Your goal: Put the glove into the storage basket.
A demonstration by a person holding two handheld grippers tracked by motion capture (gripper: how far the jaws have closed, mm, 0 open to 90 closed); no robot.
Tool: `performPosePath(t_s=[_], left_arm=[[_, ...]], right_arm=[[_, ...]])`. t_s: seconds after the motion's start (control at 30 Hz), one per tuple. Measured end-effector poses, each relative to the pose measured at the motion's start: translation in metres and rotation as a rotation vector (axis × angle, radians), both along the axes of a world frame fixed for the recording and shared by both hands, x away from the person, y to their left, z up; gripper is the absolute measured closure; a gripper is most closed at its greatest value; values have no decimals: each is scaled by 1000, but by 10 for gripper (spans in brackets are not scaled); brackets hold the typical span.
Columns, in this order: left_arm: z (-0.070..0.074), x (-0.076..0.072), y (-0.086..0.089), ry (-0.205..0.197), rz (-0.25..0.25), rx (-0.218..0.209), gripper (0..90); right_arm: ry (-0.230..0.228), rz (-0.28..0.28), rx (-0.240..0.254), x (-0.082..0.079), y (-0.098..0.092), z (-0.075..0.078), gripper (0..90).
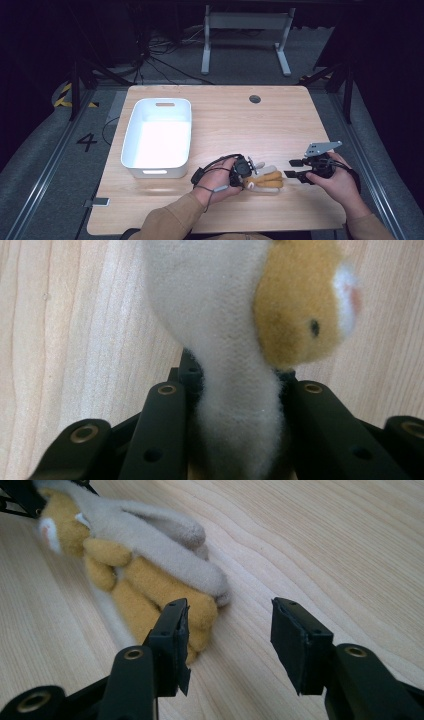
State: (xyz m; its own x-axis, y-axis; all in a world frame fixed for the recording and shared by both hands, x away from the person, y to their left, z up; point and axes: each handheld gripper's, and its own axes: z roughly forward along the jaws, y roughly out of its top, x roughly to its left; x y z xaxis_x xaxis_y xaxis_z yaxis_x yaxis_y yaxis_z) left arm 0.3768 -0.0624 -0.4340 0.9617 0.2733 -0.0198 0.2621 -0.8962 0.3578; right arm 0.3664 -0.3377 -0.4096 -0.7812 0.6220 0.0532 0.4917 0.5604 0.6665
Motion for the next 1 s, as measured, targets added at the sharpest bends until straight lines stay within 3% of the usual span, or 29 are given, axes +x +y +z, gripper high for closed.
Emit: performPosePath(t_s=[0.33, 0.67, 1.0], left_arm=[[9, 1, 5, 65, 27, -28, 727], [27, -3, 11, 73, 40, -40, 731], [54, -4, 29, 57, 94, -75, 734]], right_arm=[[-5, -10, 6, 3, -3, 2, 505], [3, -21, 13, 4, -8, 1, 505], [11, -22, 12, 7, -8, -2, 505]])
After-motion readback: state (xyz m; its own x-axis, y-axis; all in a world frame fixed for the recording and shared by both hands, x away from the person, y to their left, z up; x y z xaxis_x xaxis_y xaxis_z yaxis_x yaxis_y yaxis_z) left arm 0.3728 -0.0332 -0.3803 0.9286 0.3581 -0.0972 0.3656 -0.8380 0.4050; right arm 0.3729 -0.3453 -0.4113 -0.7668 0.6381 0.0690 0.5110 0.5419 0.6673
